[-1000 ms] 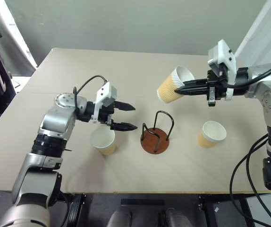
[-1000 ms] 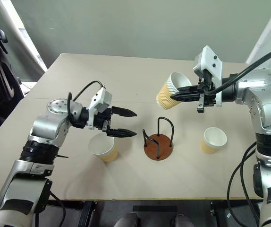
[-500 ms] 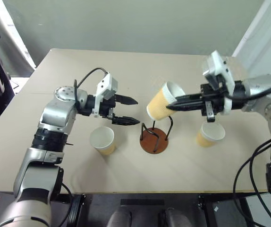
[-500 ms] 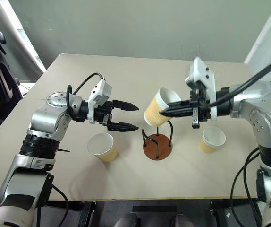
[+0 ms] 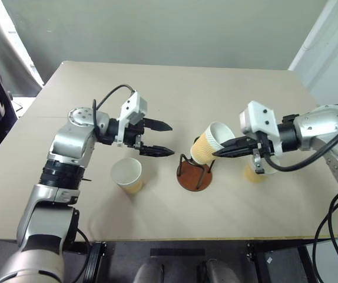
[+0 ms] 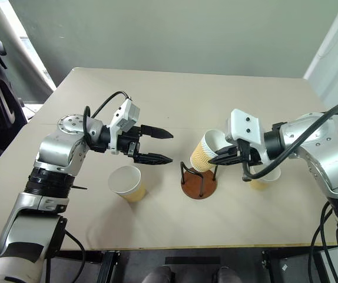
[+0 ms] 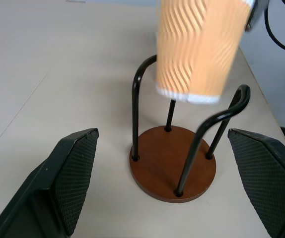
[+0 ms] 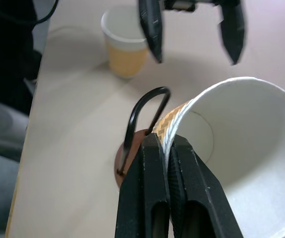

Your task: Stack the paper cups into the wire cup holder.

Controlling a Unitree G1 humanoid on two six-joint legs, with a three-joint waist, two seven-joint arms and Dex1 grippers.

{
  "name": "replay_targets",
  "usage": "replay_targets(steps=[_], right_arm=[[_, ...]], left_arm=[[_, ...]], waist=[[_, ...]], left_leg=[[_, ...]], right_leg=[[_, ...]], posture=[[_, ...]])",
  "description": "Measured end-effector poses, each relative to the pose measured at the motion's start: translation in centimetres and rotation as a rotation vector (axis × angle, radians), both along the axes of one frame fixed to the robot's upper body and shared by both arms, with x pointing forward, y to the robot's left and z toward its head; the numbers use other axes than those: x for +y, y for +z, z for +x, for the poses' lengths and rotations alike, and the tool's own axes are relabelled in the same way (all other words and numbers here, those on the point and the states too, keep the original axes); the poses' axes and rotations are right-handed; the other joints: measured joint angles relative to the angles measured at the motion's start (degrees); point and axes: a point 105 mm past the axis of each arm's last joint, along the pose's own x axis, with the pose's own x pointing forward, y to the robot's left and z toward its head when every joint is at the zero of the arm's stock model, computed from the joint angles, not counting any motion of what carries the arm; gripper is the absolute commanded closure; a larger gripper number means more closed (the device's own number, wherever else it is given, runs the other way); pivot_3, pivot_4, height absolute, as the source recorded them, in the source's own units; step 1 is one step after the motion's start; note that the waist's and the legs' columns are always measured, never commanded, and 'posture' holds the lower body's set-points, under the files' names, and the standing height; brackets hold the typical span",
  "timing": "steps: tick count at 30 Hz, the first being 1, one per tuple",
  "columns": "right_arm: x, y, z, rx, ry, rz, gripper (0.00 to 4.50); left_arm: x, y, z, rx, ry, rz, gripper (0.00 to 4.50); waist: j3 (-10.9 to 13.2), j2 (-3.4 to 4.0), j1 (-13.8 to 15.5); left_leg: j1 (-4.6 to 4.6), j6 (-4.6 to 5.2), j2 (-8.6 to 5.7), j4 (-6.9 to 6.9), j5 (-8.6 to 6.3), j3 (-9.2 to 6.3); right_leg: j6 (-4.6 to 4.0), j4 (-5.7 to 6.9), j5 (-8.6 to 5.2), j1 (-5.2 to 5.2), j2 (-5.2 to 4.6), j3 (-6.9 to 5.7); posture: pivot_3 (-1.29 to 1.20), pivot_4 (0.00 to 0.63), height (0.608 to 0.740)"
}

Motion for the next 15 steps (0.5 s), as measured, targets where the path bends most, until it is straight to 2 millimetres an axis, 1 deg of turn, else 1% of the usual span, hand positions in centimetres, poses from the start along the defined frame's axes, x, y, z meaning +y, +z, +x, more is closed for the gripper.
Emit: replay_targets(steps=[1,4,9,12,15], right_arm=[[0.1,-0.2,-0.1,0.0,0.01,-0.009,4.45],[0.3,-0.9,-0.5,0.003,0.031,-0.031,3.84],[0.6,-0.9,-0.5,-0.007,0.042,-0.023,2.21],[1.7,-0.4,-0.4,0.009,0.045,0.054,2.21],[1.8,0.5,0.0,0.019,0.007,0.131,2.21]], left_arm=[[0.0,0.0,0.0,-0.001,0.0,0.0,0.0],[0.0,0.0,0.1,-0.006,0.001,0.001,0.0],[0.0,-0.1,0.1,-0.009,0.003,0.004,0.0],[0.0,-0.1,0.1,-0.01,0.002,0.004,0.0],[0.0,-0.1,0.1,-0.011,0.004,0.006,0.0]], waist=[[0.0,0.0,0.0],[0.0,0.0,0.0],[0.0,0.0,0.0],[0.0,0.0,-0.1],[0.0,0.0,0.0]], left_leg=[[0.0,0.0,0.0,0.0,0.0,0.0],[0.0,0.0,0.0,0.01,0.0,0.0],[0.0,0.0,0.0,0.0,0.0,0.0],[0.01,0.01,0.0,0.0,0.0,0.01],[0.0,0.01,-0.01,0.03,0.0,-0.01]], right_leg=[[0.0,0.0,0.0,0.0,0.0,0.0],[0.0,0.0,0.0,0.0,0.0,0.0],[0.0,0.0,0.0,0.0,0.0,0.01],[0.0,-0.01,0.0,-0.02,0.01,0.01],[0.0,-0.03,0.0,0.0,0.0,0.0]], posture=[[0.0,0.15,0.74],[0.0,0.15,0.74],[0.0,0.15,0.74],[0.0,0.15,0.74],[0.0,0.15,0.74]])
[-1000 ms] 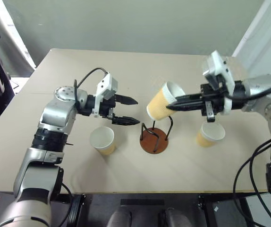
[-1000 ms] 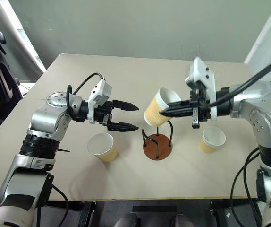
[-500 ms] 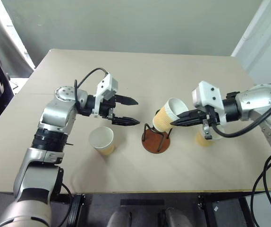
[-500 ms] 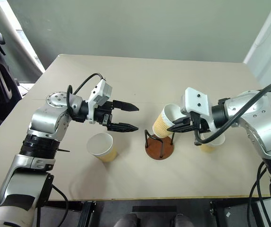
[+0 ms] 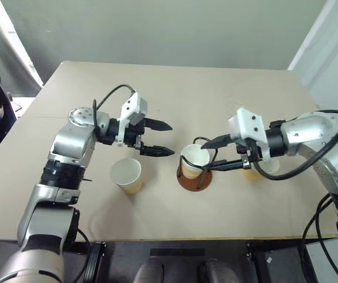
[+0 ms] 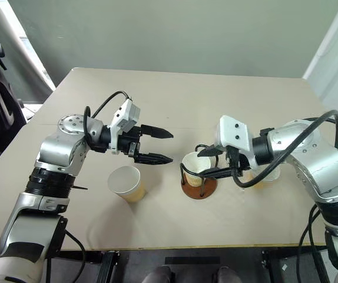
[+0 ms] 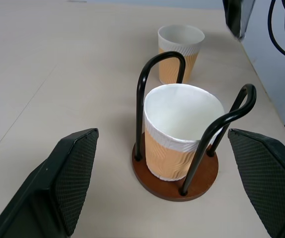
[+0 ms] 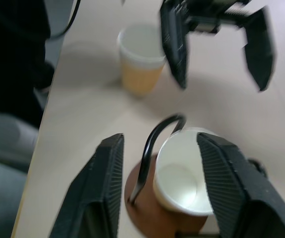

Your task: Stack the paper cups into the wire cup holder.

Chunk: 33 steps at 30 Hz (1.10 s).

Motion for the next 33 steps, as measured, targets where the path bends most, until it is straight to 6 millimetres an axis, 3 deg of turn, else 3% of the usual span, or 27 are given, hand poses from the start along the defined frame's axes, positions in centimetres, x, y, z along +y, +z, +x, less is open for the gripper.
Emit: replay_targets(steps=[9,18,23,26,31,33], right_arm=[[-1.3,2.1,0.8,0.017,-0.113,0.141,2.21],[-5.9,-1.5,-0.2,0.078,-0.23,-0.053,2.21],[-8.0,-2.4,-0.2,0.051,-0.271,-0.16,2.21],[-9.3,-2.8,0.1,0.028,-0.303,-0.212,1.57],[-11.1,-4.0,0.4,-0.012,-0.334,-0.299,0.02],[-12.1,-4.8,0.3,-0.002,-0.347,-0.351,0.02]], left_arm=[[-0.7,-0.2,0.1,-0.003,0.001,-0.017,0.0],[-1.7,-0.2,-0.8,0.019,-0.061,-0.047,0.0],[-2.2,0.0,-1.3,0.023,-0.106,-0.058,0.0],[-2.3,0.0,-1.4,0.022,-0.113,-0.061,0.0],[-2.3,0.0,-1.4,0.021,-0.116,-0.06,0.0],[-2.1,0.0,-1.4,0.02,-0.115,-0.055,0.0]], waist=[[0.0,0.0,0.0],[0.0,0.0,0.3],[0.0,0.0,0.3],[0.0,0.0,0.3],[0.0,0.0,0.4],[0.0,-0.01,0.5]], left_leg=[[0.0,0.0,0.0,-0.01,0.0,0.0],[0.0,0.0,0.0,-0.02,0.0,0.06],[0.02,0.01,0.01,-0.01,0.0,0.12],[0.03,0.04,0.01,0.0,-0.02,0.12],[0.02,0.08,0.01,0.03,-0.04,0.12],[0.01,0.1,0.01,0.03,-0.05,0.13]], right_leg=[[0.0,0.0,0.0,0.01,0.0,-0.01],[0.02,0.04,0.0,0.09,-0.02,0.02],[0.04,0.06,0.0,0.09,-0.01,0.04],[0.05,0.06,0.0,0.09,-0.01,0.05],[0.09,0.07,0.03,0.11,-0.01,0.06],[0.13,0.07,0.05,0.13,-0.02,0.07]], posture=[[0.0,0.15,0.74],[0.0,0.15,0.74],[0.0,0.15,0.74],[0.0,0.15,0.74],[0.0,0.15,0.74],[0.0,0.15,0.74]])
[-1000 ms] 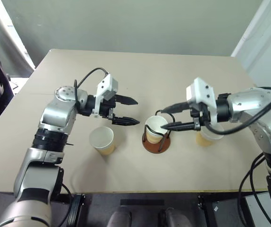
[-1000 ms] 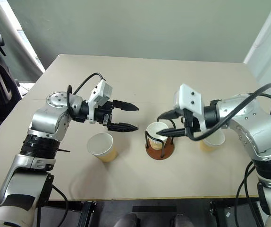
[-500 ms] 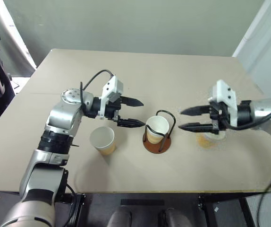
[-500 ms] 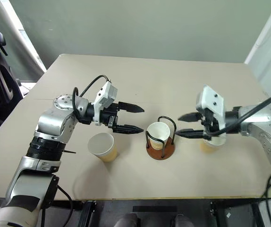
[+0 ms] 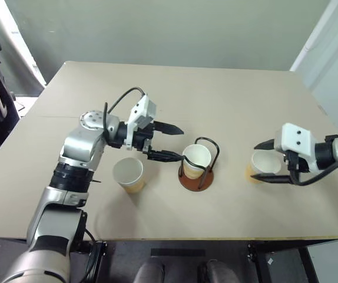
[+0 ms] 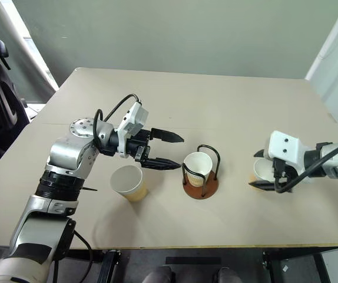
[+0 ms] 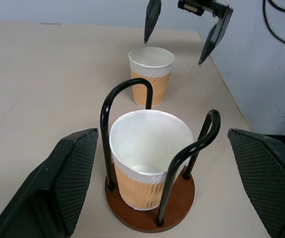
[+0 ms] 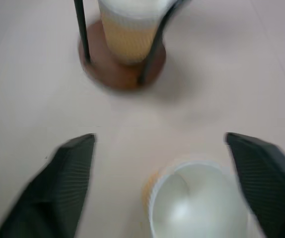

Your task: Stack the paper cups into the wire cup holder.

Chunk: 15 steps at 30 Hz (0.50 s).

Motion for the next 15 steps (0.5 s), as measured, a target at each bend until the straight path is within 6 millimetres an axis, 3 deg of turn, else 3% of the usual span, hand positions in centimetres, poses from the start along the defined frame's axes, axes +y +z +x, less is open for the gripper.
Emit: replay_targets(steps=[15], right_arm=[[-2.7,-2.2,0.6,0.0,-0.018,-0.117,0.02]], left_arm=[[0.1,-0.3,-0.7,-0.038,-0.051,0.007,0.0]], waist=[[0.0,0.0,-0.1]], left_leg=[[0.03,0.06,0.01,0.03,0.0,0.07]], right_leg=[[0.03,0.0,0.02,0.01,0.01,0.05]], posture=[[0.0,0.15,0.74]])
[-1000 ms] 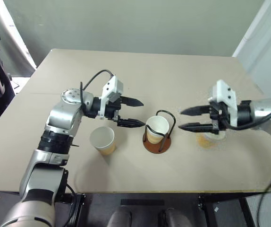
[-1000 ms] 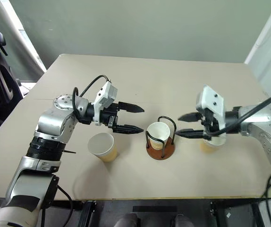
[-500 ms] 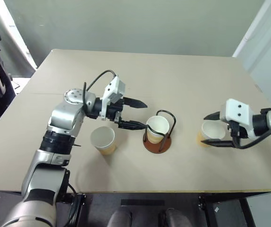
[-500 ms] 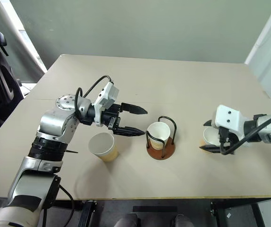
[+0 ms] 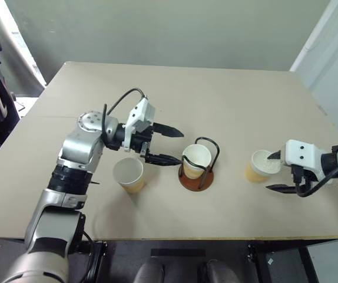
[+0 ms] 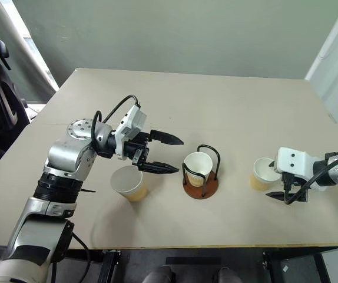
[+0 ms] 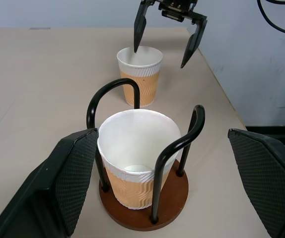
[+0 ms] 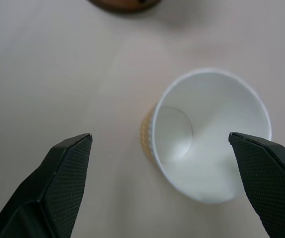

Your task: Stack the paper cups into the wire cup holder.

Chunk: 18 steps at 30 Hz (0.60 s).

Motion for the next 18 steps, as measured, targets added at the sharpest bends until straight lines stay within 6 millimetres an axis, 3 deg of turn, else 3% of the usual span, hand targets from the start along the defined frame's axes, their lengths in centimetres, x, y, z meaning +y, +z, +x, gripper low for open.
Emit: replay_targets(steps=[8,9,11,18], right_arm=[[0.3,-1.5,0.6,0.023,0.041,-0.049,0.02],[0.3,-1.5,0.8,0.023,0.041,-0.056,0.19],[0.4,-1.5,1.1,0.016,0.045,-0.061,0.57],[0.6,-2.0,1.4,0.033,0.061,-0.07,3.12]], left_arm=[[-0.1,0.1,-0.1,-0.019,-0.009,-0.003,0.0],[-0.1,0.1,-0.1,-0.02,-0.01,-0.003,0.0],[-0.1,0.1,-0.1,-0.02,-0.01,-0.003,0.0],[-0.1,0.0,0.0,-0.017,-0.006,-0.004,0.0]], waist=[[0.0,0.0,0.0],[0.0,0.0,0.0],[0.0,0.0,0.0],[0.0,0.0,0.0]], left_leg=[[0.0,0.03,0.0,0.02,0.0,0.0],[0.0,0.03,0.0,0.02,0.0,0.0],[0.0,0.03,0.0,0.02,0.01,-0.01],[0.0,0.04,0.0,0.02,0.01,0.0]], right_leg=[[0.02,0.0,0.01,0.01,0.0,0.0],[0.02,0.0,0.01,0.02,-0.01,0.0],[0.02,0.0,0.01,0.02,-0.01,0.0],[0.03,0.01,0.02,0.03,-0.01,-0.01]], posture=[[0.0,0.15,0.74],[0.0,0.15,0.74],[0.0,0.15,0.74],[0.0,0.15,0.74]])
